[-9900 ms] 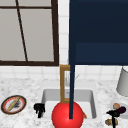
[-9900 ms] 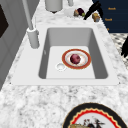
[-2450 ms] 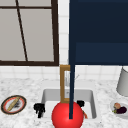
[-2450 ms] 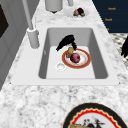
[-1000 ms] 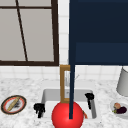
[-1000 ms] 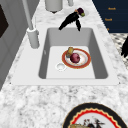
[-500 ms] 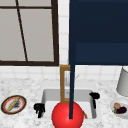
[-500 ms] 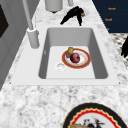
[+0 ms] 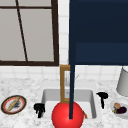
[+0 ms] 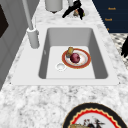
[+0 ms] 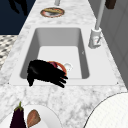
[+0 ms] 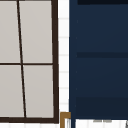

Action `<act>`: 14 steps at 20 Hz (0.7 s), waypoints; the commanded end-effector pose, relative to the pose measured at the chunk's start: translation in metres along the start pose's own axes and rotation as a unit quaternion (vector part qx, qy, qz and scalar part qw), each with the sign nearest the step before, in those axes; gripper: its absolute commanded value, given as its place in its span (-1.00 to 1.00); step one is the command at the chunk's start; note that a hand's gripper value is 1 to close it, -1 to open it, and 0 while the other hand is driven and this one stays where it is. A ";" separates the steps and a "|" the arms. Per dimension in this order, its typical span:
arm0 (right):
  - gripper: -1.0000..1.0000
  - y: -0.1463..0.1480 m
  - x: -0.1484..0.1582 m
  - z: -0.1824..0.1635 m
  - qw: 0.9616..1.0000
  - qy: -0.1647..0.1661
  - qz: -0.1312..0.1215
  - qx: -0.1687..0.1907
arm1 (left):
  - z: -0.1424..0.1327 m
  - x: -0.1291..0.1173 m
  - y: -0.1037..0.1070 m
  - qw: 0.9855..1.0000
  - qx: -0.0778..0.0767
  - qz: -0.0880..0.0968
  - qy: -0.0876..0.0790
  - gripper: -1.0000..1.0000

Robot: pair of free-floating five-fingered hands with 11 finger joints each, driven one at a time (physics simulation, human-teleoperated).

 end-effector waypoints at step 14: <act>-1.00 -0.001 -0.129 0.013 0.999 0.003 -0.001 0.047 | 0.000 0.000 0.000 1.000 0.000 0.000 0.000 0.00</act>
